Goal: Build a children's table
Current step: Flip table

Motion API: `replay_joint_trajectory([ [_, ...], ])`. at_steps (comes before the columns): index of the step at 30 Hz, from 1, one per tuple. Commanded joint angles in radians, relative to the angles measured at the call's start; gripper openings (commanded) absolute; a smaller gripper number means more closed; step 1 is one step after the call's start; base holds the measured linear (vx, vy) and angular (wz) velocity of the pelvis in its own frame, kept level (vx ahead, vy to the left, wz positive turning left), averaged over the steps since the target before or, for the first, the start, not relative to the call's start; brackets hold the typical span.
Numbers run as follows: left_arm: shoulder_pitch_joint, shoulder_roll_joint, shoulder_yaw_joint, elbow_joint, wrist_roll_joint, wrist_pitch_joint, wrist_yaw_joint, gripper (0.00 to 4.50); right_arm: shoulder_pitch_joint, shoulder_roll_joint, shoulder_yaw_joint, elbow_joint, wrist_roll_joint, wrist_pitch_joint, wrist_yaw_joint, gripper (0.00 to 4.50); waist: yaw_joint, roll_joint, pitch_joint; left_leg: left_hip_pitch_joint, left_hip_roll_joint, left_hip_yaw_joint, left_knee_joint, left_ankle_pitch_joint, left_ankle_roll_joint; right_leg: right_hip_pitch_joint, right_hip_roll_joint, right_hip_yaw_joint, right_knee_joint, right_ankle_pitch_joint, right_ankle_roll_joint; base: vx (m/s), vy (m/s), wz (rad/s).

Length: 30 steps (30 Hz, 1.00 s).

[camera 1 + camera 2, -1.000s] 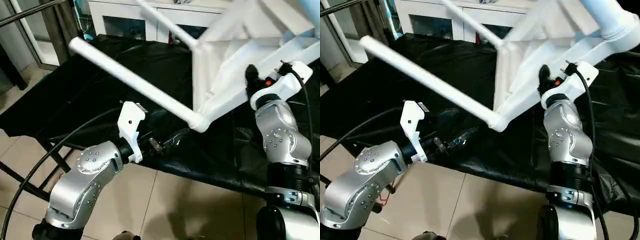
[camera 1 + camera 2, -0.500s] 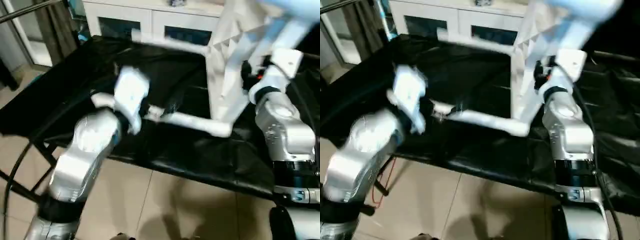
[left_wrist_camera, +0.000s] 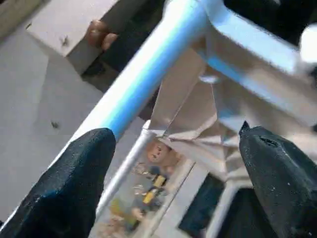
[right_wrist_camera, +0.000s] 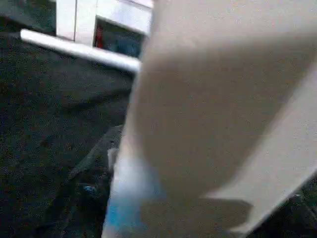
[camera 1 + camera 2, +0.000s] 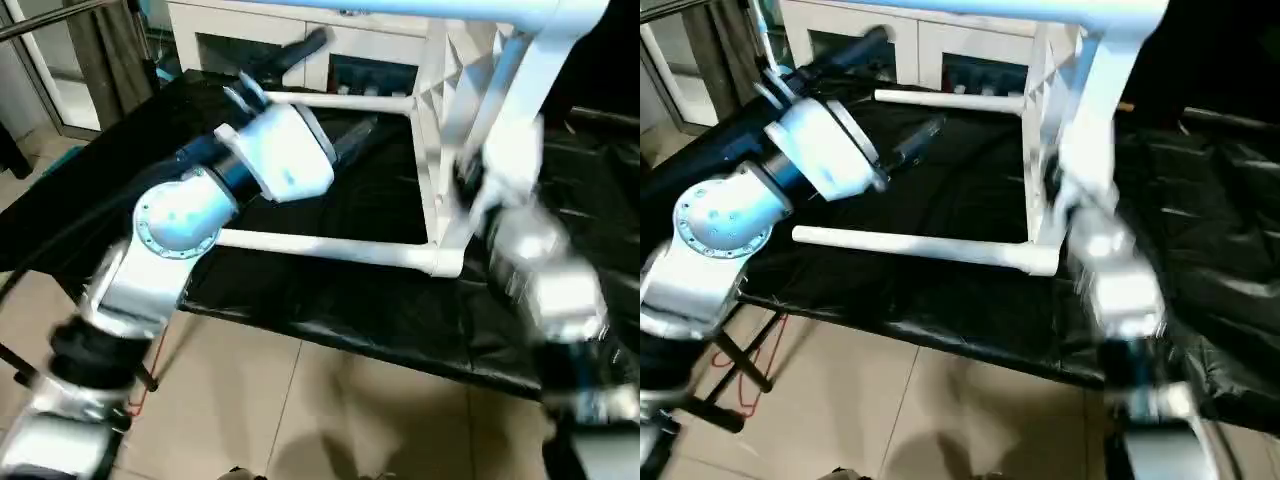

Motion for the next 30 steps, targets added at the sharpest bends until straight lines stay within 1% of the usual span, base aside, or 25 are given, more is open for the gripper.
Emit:
replay_joint_trajectory([
  [1, -0.031, 0.017, -0.008, 0.041, 0.056, -0.037, 0.035, 4.50, 0.005, -0.007, -0.011, -0.058, 0.002, -0.010, 0.011, 3.33, 0.002, 0.007, -0.071, 0.027, 0.075, -0.048, -0.087, -0.113, -0.060, 0.039, -0.047, 0.031, -0.050, -0.038, -0.197, 0.000, 0.000, 0.00],
  [2, -0.042, 0.023, -0.003, 0.061, 0.071, -0.055, 0.053, 4.50, 0.014, -0.005, -0.012, -0.079, 0.006, -0.017, 0.022, 3.33, 0.003, 0.010, -0.071, 0.030, 0.075, -0.046, -0.086, -0.105, -0.060, 0.038, -0.045, 0.030, -0.048, -0.012, -0.205, 0.000, 0.000, 0.00],
  [4, -0.051, 0.026, 0.006, 0.078, 0.080, -0.071, 0.070, 4.50, 0.026, -0.001, -0.014, -0.104, 0.006, -0.030, 0.026, 3.55, 0.005, 0.011, -0.071, 0.032, 0.077, -0.046, -0.088, -0.101, -0.065, 0.038, -0.047, 0.030, -0.045, 0.000, -0.214, 0.000, 0.000, 0.00],
  [5, -0.074, 0.036, 0.020, 0.114, 0.106, -0.102, 0.104, 4.50, 0.064, 0.001, -0.015, -0.168, 0.004, -0.048, 0.033, 3.64, 0.005, 0.015, -0.070, 0.031, 0.076, -0.047, -0.088, -0.106, -0.067, 0.039, -0.046, 0.030, -0.046, 0.004, -0.214, 0.000, 0.000, 0.00],
  [6, -0.074, 0.036, 0.020, 0.114, 0.106, -0.102, 0.104, 4.50, 0.064, 0.001, -0.015, -0.168, 0.004, -0.048, 0.033, 3.71, 0.006, 0.013, -0.070, 0.031, 0.077, -0.047, -0.088, -0.109, -0.067, 0.039, -0.046, 0.030, -0.047, 0.007, -0.211, 0.000, 0.000, 0.00],
  [7, -0.097, 0.047, 0.027, 0.153, 0.132, -0.137, 0.124, 4.50, 0.106, -0.003, -0.016, -0.236, 0.005, -0.047, 0.043, 3.71, 0.005, 0.015, -0.070, 0.031, 0.075, -0.048, -0.090, -0.118, -0.065, 0.039, -0.044, 0.030, -0.048, 0.003, -0.210, 0.000, 0.000, 0.00],
  [8, -0.105, 0.051, 0.028, 0.165, 0.138, -0.147, 0.128, 4.50, 0.123, -0.004, -0.018, -0.261, 0.009, -0.044, 0.048, 3.77, 0.005, 0.014, -0.069, 0.031, 0.076, -0.049, -0.091, -0.132, -0.066, 0.040, -0.046, 0.031, -0.048, -0.012, -0.205, 0.000, 0.000, 0.00],
  [9, -0.112, 0.054, 0.027, 0.181, 0.143, -0.160, 0.128, 4.50, 0.137, -0.009, -0.013, -0.283, 0.013, -0.035, 0.061, 3.92, 0.006, 0.017, -0.070, 0.033, 0.077, -0.049, -0.091, -0.139, -0.069, 0.039, -0.047, 0.031, -0.048, -0.019, -0.204, 0.000, 0.000, 0.00],
  [11, -0.130, 0.063, 0.019, 0.220, 0.158, -0.180, 0.126, 4.50, 0.161, -0.037, 0.013, -0.329, -0.001, -0.010, 0.089, 4.10, 0.005, 0.015, -0.066, 0.031, 0.077, -0.051, -0.094, -0.155, -0.070, 0.039, -0.048, 0.031, -0.052, -0.044, -0.206, 0.000, 0.000, 0.00],
  [12, -0.139, 0.066, 0.018, 0.238, 0.164, -0.187, 0.129, 4.50, 0.171, -0.050, 0.022, -0.351, -0.012, 0.000, 0.097, 4.10, 0.005, 0.016, -0.067, 0.032, 0.077, -0.051, -0.094, -0.162, -0.074, 0.038, -0.047, 0.030, -0.052, -0.056, -0.205, 0.000, 0.000, 0.00],
  [14, -0.158, 0.072, 0.019, 0.269, 0.173, -0.199, 0.139, 4.50, 0.190, -0.067, 0.029, -0.396, -0.024, 0.016, 0.108, 4.10, 0.005, 0.015, -0.065, 0.032, 0.077, -0.052, -0.094, -0.175, -0.078, 0.037, -0.050, 0.032, -0.052, -0.075, -0.202, 0.000, 0.000, 0.00],
  [16, -0.179, 0.075, 0.021, 0.303, 0.184, -0.214, 0.154, 4.50, 0.211, -0.077, 0.030, -0.448, -0.021, 0.028, 0.127, 4.10, 0.007, 0.011, -0.064, 0.032, 0.077, -0.053, -0.094, -0.190, -0.075, 0.036, -0.053, 0.033, -0.057, -0.106, -0.196, 0.000, 0.000, 0.00],
  [17, -0.186, 0.076, 0.022, 0.314, 0.187, -0.220, 0.159, 4.50, 0.218, -0.080, 0.030, -0.466, -0.018, 0.031, 0.134, 4.10, 0.007, 0.013, -0.064, 0.032, 0.077, -0.055, -0.094, -0.195, -0.074, 0.036, -0.053, 0.034, -0.056, -0.110, -0.194, 0.000, 0.000, 0.00],
  [18, -0.218, 0.078, 0.024, 0.359, 0.209, -0.235, 0.184, 4.50, 0.240, -0.110, 0.044, -0.542, 0.001, 0.026, 0.196, 4.10, 0.007, 0.017, -0.065, 0.031, 0.078, -0.056, -0.095, -0.195, -0.074, 0.037, -0.053, 0.034, -0.055, -0.106, -0.194, 0.000, 0.000, 0.00],
  [19, -0.218, 0.078, 0.024, 0.359, 0.209, -0.235, 0.184, 4.50, 0.240, -0.110, 0.044, -0.542, 0.001, 0.026, 0.196, 4.10, 0.010, 0.015, -0.065, 0.034, 0.080, -0.057, -0.094, -0.199, -0.073, 0.037, -0.053, 0.033, -0.055, -0.097, -0.189, 0.000, 0.000, 0.00],
  [20, -0.231, 0.080, 0.024, 0.373, 0.218, -0.240, 0.194, 4.50, 0.246, -0.122, 0.048, -0.567, 0.016, 0.020, 0.224, 4.10, 0.007, 0.015, -0.065, 0.028, 0.079, -0.058, -0.095, -0.184, -0.067, 0.041, -0.054, 0.034, -0.053, -0.074, -0.192, 0.000, 0.000, 0.00],
  [21, -0.245, 0.079, 0.025, 0.392, 0.225, -0.245, 0.203, 4.50, 0.251, -0.135, 0.050, -0.596, 0.043, 0.023, 0.260, 4.10, 0.007, 0.017, -0.065, 0.029, 0.079, -0.059, -0.094, -0.180, -0.065, 0.041, -0.055, 0.034, -0.052, -0.066, -0.196, 0.000, 0.000, 0.00],
  [22, -0.258, 0.079, 0.025, 0.409, 0.229, -0.252, 0.206, 4.50, 0.253, -0.141, 0.048, -0.617, 0.082, 0.040, 0.293, 4.10, 0.007, 0.020, -0.066, 0.031, 0.079, -0.058, -0.091, -0.174, -0.057, 0.042, -0.056, 0.034, -0.051, -0.053, -0.204, 0.000, 0.000, 0.00],
  [23, -0.286, 0.081, 0.022, 0.448, 0.240, -0.271, 0.216, 4.50, 0.251, -0.165, 0.062, -0.653, 0.151, 0.064, 0.370, 4.10, 0.008, 0.020, -0.066, 0.032, 0.079, -0.059, -0.090, -0.171, -0.046, 0.044, -0.055, 0.034, -0.051, -0.035, -0.213, 0.000, 0.000, 0.00],
  [24, -0.287, 0.081, 0.022, 0.449, 0.240, -0.271, 0.217, 4.50, 0.251, -0.166, 0.063, -0.654, 0.152, 0.065, 0.371, 4.10, 0.009, 0.019, -0.065, 0.032, 0.079, -0.058, -0.089, -0.170, -0.040, 0.044, -0.055, 0.035, -0.051, -0.031, -0.217, 0.000, 0.000, 0.00],
  [26, -0.325, 0.083, 0.012, 0.503, 0.257, -0.287, 0.225, 4.50, 0.241, -0.180, 0.086, -0.667, 0.149, 0.056, 0.405, 4.10, 0.011, 0.017, -0.065, 0.031, 0.082, -0.058, -0.089, -0.152, -0.033, 0.042, -0.057, 0.034, -0.051, -0.021, -0.231, 0.000, 0.000, 0.00],
  [27, -0.341, 0.086, 0.009, 0.525, 0.267, -0.291, 0.232, 4.50, 0.237, -0.182, 0.098, -0.670, 0.139, 0.052, 0.410, 4.10, 0.011, 0.018, -0.064, 0.031, 0.080, -0.057, -0.088, -0.156, -0.033, 0.039, -0.055, 0.034, -0.052, -0.031, -0.232, 0.000, 0.000, 0.00],
  [28, -0.365, 0.089, 0.005, 0.559, 0.280, -0.301, 0.246, 4.50, 0.234, -0.183, 0.111, -0.678, 0.125, 0.053, 0.419, 4.10, 0.013, 0.020, -0.065, 0.034, 0.079, -0.056, -0.088, -0.164, -0.039, 0.037, -0.054, 0.033, -0.053, -0.048, -0.232, 0.000, 0.000, 0.00],
  [29, -0.388, 0.095, 0.007, 0.590, 0.290, -0.304, 0.263, 4.50, 0.233, -0.180, 0.123, -0.693, 0.124, 0.060, 0.431, 4.10, 0.013, 0.022, -0.064, 0.035, 0.079, -0.058, -0.090, -0.175, -0.046, 0.037, -0.054, 0.033, -0.054, -0.061, -0.230, 0.000, 0.000, 0.00],
  [30, -0.397, 0.102, 0.009, 0.604, 0.293, -0.303, 0.267, 4.50, 0.234, -0.181, 0.128, -0.702, 0.123, 0.060, 0.436, 4.10, 0.014, 0.021, -0.064, 0.035, 0.080, -0.058, -0.090, -0.181, -0.051, 0.037, -0.054, 0.034, -0.054, -0.068, -0.227, 0.000, 0.000, 0.00],
])
